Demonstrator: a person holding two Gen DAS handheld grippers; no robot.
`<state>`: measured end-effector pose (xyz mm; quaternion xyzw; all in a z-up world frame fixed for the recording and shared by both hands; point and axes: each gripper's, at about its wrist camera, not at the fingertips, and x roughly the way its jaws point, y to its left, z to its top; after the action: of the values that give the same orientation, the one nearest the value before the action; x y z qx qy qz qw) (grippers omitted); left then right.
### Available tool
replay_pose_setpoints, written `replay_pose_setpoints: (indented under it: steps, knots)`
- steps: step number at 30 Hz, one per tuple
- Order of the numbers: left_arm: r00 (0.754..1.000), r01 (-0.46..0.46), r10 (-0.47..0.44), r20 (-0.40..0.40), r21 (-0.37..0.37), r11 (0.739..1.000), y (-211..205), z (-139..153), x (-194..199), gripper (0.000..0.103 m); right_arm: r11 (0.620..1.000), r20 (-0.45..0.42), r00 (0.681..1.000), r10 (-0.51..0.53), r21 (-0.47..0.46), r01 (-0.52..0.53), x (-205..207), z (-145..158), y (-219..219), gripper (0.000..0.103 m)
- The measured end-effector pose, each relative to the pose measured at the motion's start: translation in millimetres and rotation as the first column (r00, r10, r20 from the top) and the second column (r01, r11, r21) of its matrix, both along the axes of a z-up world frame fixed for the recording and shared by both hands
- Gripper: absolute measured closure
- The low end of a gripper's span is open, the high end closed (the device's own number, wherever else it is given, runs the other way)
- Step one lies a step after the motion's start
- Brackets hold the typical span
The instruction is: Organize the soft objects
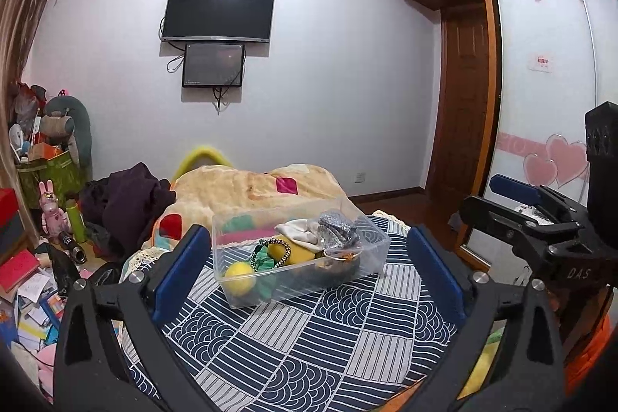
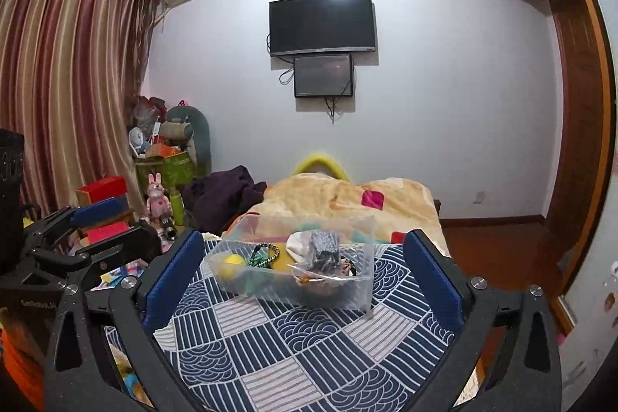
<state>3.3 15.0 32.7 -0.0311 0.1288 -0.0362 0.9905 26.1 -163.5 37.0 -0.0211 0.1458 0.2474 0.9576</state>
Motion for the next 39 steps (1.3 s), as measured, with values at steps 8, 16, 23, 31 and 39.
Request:
replay_pose_setpoints:
  steps: [8, 16, 23, 31, 39]
  knots:
    - [1.000, -0.001, 0.001, -0.002, 0.004, 1.000, 0.6, -0.3, 0.6, 0.000, 1.000, -0.006, 1.000, -0.003, 0.012, 0.003, -0.7, 0.2, -3.3, 0.000]
    - [1.000, -0.001, 0.001, -0.003, 0.004, 1.000, 0.2, -0.7, 0.9, 0.000, 1.000, -0.009, 1.000, -0.002, 0.013, 0.002, -2.4, -0.3, -3.6, 0.000]
    - [1.000, -0.004, 0.004, -0.002, 0.003, 1.000, 0.3, -1.4, 1.5, 0.000, 1.000, -0.010, 1.000, -0.003, 0.016, 0.003, -2.3, 0.1, -4.2, 0.000]
    - [1.000, 0.002, -0.002, -0.005, 0.005, 1.000, 0.2, -3.9, 0.5, 0.000, 1.000, -0.010, 1.000, -0.003, 0.016, 0.004, -3.0, 0.1, -4.4, 0.000]
    - [1.000, 0.005, -0.005, -0.004, 0.003, 1.000, 0.2, -4.7, -1.1, 0.000, 1.000, -0.013, 1.000, 0.000, 0.010, 0.000, -3.9, 0.0, -3.9, 0.000]
